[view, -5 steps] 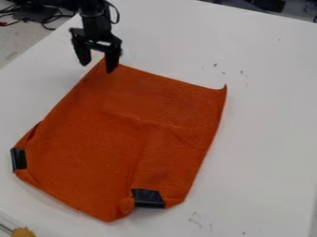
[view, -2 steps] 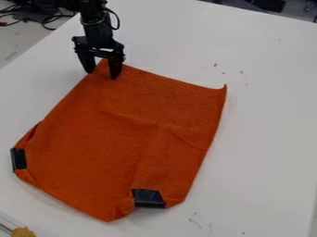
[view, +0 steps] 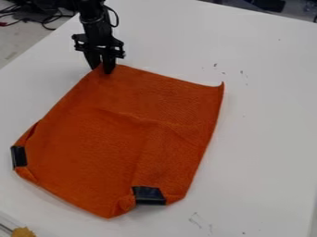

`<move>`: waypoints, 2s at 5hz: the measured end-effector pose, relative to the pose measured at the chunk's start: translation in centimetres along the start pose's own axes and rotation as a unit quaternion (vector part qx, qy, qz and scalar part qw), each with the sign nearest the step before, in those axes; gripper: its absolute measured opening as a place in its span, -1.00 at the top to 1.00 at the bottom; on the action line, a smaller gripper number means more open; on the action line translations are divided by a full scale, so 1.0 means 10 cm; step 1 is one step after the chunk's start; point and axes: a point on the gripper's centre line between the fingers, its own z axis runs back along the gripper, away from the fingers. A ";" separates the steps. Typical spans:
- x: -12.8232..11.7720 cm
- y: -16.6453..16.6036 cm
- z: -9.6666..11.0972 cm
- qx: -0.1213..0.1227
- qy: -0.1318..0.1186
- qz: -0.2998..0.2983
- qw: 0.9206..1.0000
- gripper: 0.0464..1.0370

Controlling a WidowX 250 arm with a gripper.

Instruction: Fold the cloth from top left to bottom right

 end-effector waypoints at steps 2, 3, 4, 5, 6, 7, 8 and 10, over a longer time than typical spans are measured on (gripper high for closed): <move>-0.05 -0.03 0.04 0.015 0.016 -0.010 1.000 0.94; -0.17 -0.10 0.14 0.043 0.032 -0.007 0.999 0.96; -0.19 -0.18 0.47 0.071 0.009 -0.006 0.997 0.96; -0.27 -0.43 0.67 0.077 -0.003 -0.006 0.997 0.96; -0.43 -0.75 0.84 0.080 -0.024 0.014 0.996 0.96; -0.68 -1.06 0.92 0.051 -0.031 0.043 0.997 0.96; -0.92 -1.33 0.94 0.013 -0.041 0.069 0.997 0.96; -1.30 -1.58 0.65 -0.043 -0.037 0.123 0.991 0.96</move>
